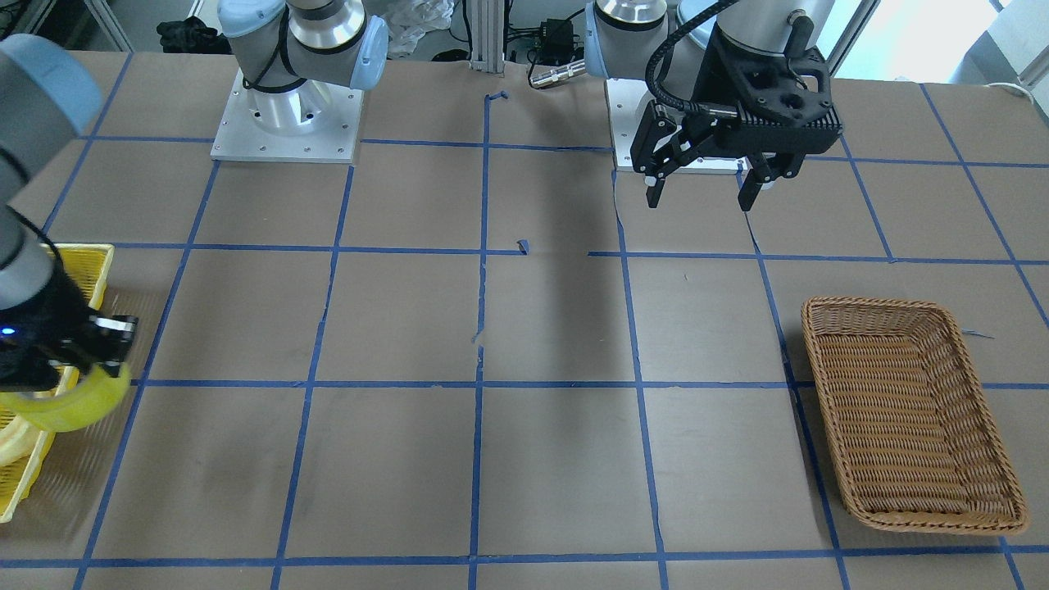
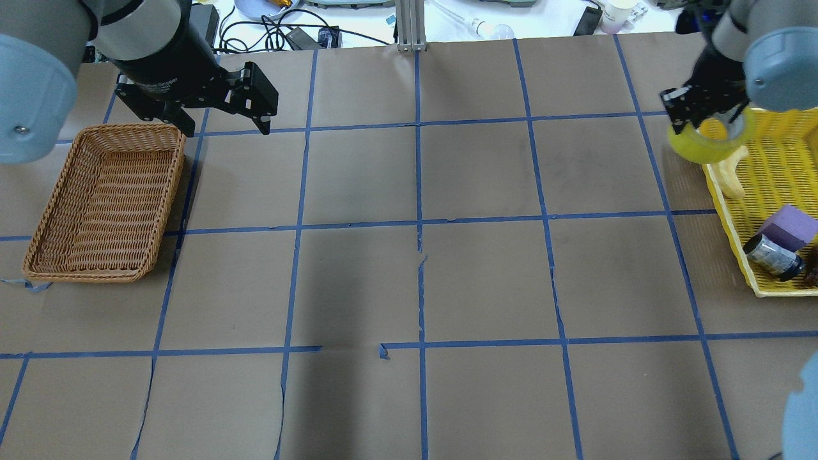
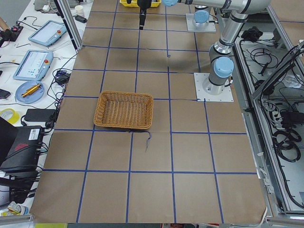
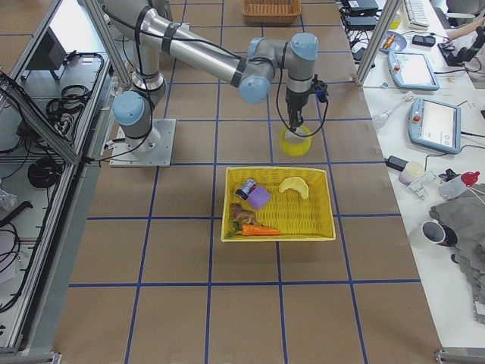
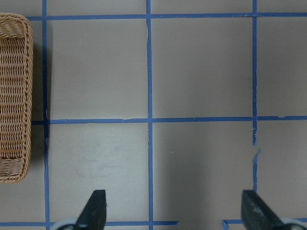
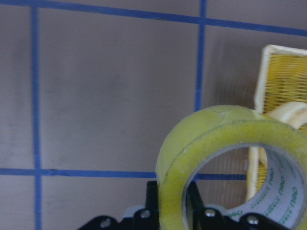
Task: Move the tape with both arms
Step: 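Grasp the yellow tape roll with the right gripper and lift it, then carry the tape roll to the table center and lower it with the right gripper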
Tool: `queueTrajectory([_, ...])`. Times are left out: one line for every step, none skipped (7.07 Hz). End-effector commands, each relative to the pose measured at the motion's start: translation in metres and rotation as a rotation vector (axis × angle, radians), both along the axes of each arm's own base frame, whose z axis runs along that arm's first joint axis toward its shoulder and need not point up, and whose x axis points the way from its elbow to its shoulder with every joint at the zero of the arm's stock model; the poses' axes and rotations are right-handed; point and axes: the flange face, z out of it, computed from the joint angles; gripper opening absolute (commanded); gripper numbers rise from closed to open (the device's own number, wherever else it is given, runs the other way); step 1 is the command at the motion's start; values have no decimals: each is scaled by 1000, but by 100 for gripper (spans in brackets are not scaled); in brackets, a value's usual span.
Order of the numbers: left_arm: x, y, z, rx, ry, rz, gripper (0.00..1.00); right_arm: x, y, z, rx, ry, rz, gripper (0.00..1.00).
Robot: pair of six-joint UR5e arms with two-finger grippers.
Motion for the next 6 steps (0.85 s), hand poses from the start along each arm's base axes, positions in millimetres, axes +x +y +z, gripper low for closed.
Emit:
queueTrajectory([0,1,0,2,-1,0,100,185,6,-31,-27,-46,-12,0])
queueTrajectory([0,1,0,2,0,0,100,246,3,-58,-4,-94,-34,0])
queueTrajectory([0,1,0,2,-1,0,100,311,-8,-70,-58,-125,-27,0])
queueTrajectory([0,1,0,2,0,0,100,364,-12,-91,-58,-143,-103,0])
queueTrajectory([0,1,0,4,0,0,100,394,-13,-109,-48,-144,-114,0])
queueTrajectory([0,1,0,2,0,0,100,404,-9,-120,-37,-141,-140,0])
